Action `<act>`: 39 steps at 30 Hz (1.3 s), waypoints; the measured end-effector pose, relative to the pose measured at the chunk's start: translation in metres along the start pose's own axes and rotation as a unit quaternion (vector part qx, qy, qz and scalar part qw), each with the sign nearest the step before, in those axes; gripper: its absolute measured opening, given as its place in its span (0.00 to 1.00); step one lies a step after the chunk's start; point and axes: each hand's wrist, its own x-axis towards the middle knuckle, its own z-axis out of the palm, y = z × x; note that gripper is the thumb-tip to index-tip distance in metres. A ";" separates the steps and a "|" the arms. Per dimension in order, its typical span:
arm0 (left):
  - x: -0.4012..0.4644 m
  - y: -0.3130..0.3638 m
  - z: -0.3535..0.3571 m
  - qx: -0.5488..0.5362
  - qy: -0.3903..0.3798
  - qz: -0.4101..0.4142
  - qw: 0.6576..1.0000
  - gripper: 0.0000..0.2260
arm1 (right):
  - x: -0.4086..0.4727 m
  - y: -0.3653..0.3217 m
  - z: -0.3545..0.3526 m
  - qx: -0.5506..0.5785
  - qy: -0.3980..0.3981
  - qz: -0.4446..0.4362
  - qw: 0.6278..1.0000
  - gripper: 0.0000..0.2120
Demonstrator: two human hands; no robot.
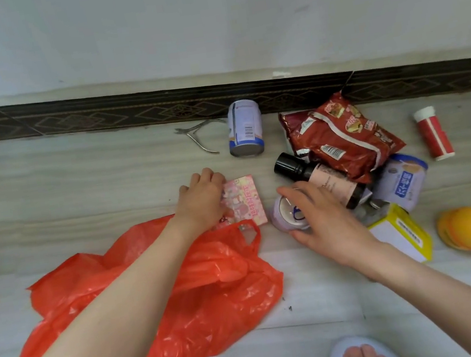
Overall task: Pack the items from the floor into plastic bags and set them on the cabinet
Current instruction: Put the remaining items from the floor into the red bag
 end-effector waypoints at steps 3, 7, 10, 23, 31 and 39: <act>0.001 0.002 0.001 -0.011 -0.006 -0.014 1.000 0.26 | 0.000 -0.002 0.002 0.002 0.011 0.002 1.000 0.32; 0.002 0.003 0.003 -0.032 -0.022 -0.041 0.998 0.26 | 0.000 -0.002 0.001 0.002 0.015 0.000 1.000 0.32; -0.001 0.003 0.005 -0.036 -0.025 -0.040 0.998 0.28 | 0.000 -0.003 -0.001 0.000 0.010 0.004 1.000 0.33; -0.008 0.017 0.005 -0.166 -0.053 -0.026 0.984 0.12 | 0.000 -0.022 0.005 0.024 0.060 0.049 0.997 0.33; -0.038 0.010 0.017 0.021 -0.060 -0.011 0.998 0.23 | -0.021 -0.015 0.010 0.060 0.102 0.056 0.991 0.32; -0.056 -0.006 0.031 0.025 -0.008 -0.065 0.998 0.25 | -0.068 -0.017 0.031 0.051 0.068 0.057 0.995 0.31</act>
